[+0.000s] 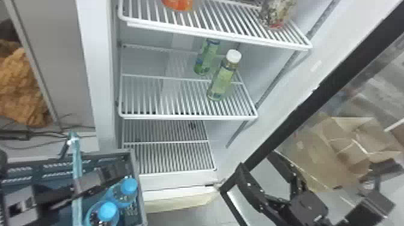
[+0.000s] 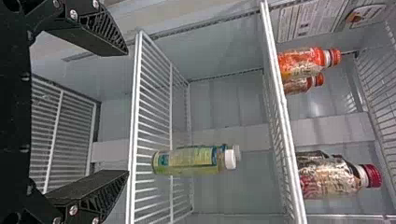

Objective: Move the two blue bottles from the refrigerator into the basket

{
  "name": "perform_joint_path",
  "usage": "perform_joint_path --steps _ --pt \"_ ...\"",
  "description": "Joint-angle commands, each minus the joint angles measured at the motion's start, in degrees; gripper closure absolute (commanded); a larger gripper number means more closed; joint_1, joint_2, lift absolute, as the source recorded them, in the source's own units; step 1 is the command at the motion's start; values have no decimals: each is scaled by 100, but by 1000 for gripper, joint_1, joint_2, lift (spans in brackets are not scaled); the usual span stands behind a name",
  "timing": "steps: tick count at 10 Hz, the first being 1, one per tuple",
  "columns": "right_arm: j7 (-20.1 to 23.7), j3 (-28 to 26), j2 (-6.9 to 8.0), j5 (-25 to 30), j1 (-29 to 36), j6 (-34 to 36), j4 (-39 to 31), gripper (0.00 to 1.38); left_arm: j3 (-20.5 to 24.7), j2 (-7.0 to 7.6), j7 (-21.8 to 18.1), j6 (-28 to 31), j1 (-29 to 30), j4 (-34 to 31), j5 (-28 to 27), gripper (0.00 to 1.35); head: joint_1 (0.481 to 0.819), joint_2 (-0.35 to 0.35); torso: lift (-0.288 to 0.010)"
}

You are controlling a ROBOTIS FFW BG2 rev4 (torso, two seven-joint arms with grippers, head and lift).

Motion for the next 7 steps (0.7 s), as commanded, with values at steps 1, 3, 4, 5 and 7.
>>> perform_joint_path --steps 1,3,4,5,7 --pt "0 -93 56 11 146 -3 -119 157 1 0 13 14 20 0 0 1202 695 -350 -220" --pt "0 -104 47 11 188 11 -161 159 -10 9 13 28 20 0 -23 1202 695 -350 -220" --pt "0 -115 47 0 203 11 -175 159 -21 9 22 42 6 0 -23 1202 695 -350 -220" --pt "9 -150 65 0 273 11 -232 159 -10 9 22 56 20 0 -23 1202 695 -350 -220" --pt "9 -207 109 -11 329 11 -260 159 13 9 22 56 34 0 -23 1202 695 -350 -220"
